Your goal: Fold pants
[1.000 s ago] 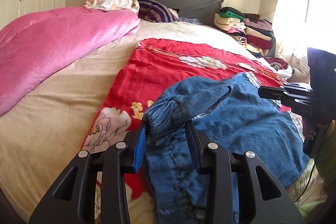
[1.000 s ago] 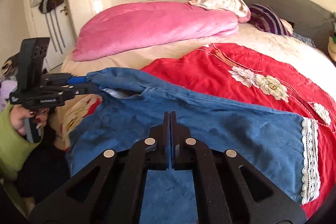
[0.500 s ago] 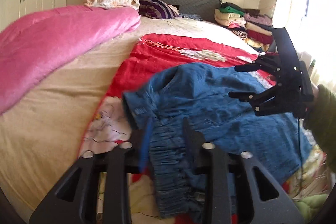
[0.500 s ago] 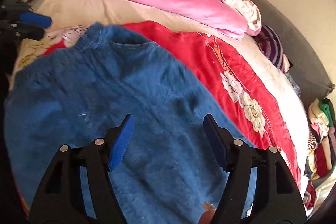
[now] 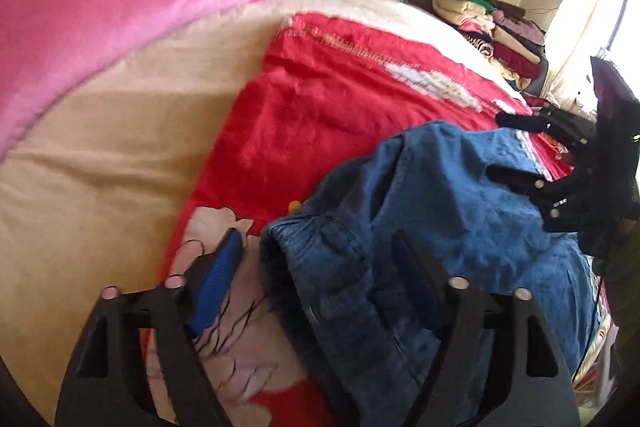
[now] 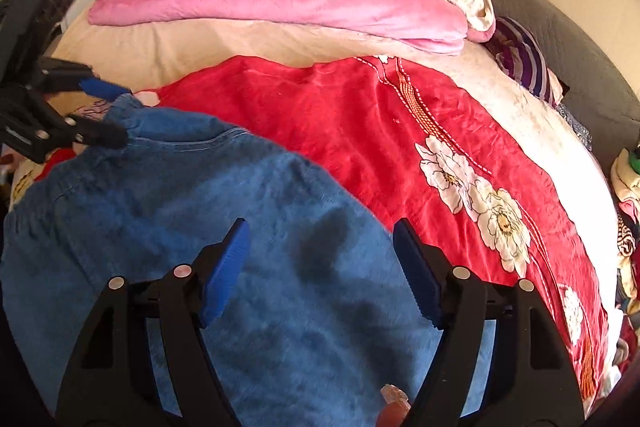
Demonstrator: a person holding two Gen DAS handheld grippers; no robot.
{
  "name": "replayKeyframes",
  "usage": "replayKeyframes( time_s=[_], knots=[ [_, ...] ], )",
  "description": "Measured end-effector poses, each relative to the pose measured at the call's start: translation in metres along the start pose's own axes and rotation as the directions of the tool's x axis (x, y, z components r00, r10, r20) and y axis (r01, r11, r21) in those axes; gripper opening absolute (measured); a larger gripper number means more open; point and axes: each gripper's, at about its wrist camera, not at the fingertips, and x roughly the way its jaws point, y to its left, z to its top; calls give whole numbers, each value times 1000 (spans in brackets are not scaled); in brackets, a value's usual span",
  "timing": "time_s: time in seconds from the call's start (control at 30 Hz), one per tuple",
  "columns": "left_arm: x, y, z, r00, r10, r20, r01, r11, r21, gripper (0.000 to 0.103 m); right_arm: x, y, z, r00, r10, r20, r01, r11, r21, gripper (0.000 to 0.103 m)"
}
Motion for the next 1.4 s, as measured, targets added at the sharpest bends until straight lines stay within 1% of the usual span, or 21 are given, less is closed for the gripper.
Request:
replayKeyframes(
  time_s=[0.03, 0.1, 0.13, 0.17, 0.27, 0.37, 0.4, 0.43, 0.47, 0.5, 0.53, 0.63, 0.73, 0.8, 0.9, 1.07, 1.2, 1.27, 1.4],
  knots=[
    [3, 0, -2, 1000, 1, 4, -1, 1000, -1, 39, 4, -1, 3, 1000, 6, -8, -6, 1000, -4, 67],
    [4, -1, -6, 1000, -9, 21, 9, 1000, -4, 29, 12, -1, 7, 1000, 3, -21, -4, 1000, -27, 67],
    [1, -2, -8, 999, -25, 42, 25, 1000, -5, 29, 14, -1, 8, 1000, 3, -24, -4, 999, -38, 67],
    [-4, -3, -9, 998, -26, 61, 26, 1000, -3, 29, 17, 1, 9, 1000, 1, -30, -2, 998, -56, 67],
    [-27, -13, -13, 992, -50, 118, 46, 998, 37, 29, 27, 3, 11, 998, -17, -54, 11, 995, -100, 67],
    [-48, -25, -15, 985, -73, 158, 61, 995, 78, 28, 36, 6, 11, 996, -35, -79, 25, 992, -127, 67],
    [-52, -27, -15, 984, -79, 162, 66, 994, 85, 28, 37, 6, 10, 996, -31, -82, 21, 992, -125, 61],
    [-57, -31, -16, 982, -91, 166, 75, 992, 98, 28, 37, 7, 9, 996, -23, -80, 14, 993, -117, 52],
    [-60, -34, -17, 981, -94, 172, 76, 991, 108, 27, 37, 7, 8, 997, 7, -83, -15, 995, -98, 26],
    [-62, -38, -18, 980, -88, 179, 67, 991, 120, 27, 35, 6, 8, 995, 48, -84, -54, 996, -73, 5],
    [-63, -40, -19, 980, -79, 182, 56, 990, 129, 27, 28, 7, 6, 995, 72, -69, -75, 996, -49, 3],
    [-67, -41, -22, 980, -56, 191, 31, 991, 132, 27, 3, 10, -2, 997, 73, -8, -73, 997, -10, 2],
    [-73, -38, -27, 978, -66, 196, 44, 992, 116, 27, -29, 9, -14, 995, 77, 63, -80, 996, 42, 1],
    [-78, -38, -31, 977, -73, 201, 50, 991, 121, 27, -50, 9, -24, 991, 86, 99, -94, 992, 79, 1],
    [-85, -44, -39, 975, -80, 207, 51, 989, 141, 27, -85, 25, -42, 986, 87, 139, -102, 989, 102, 1],
    [-100, -56, -55, 971, -94, 219, 57, 984, 171, 27, -124, 50, -66, 982, 94, 166, -117, 984, 136, 1],
    [-112, -63, -69, 971, -98, 217, 57, 981, 187, 27, -150, 76, -84, 973, 129, 191, -155, 979, 131, 1],
    [-118, -66, -77, 974, -94, 206, 53, 979, 198, 27, -158, 91, -93, 973, 143, 184, -166, 979, 119, 1],
    [-122, -67, -96, 985, -69, 159, 35, 978, 205, 29, -164, 119, -109, 974, 164, 157, -181, 979, 98, 1]
  ],
)
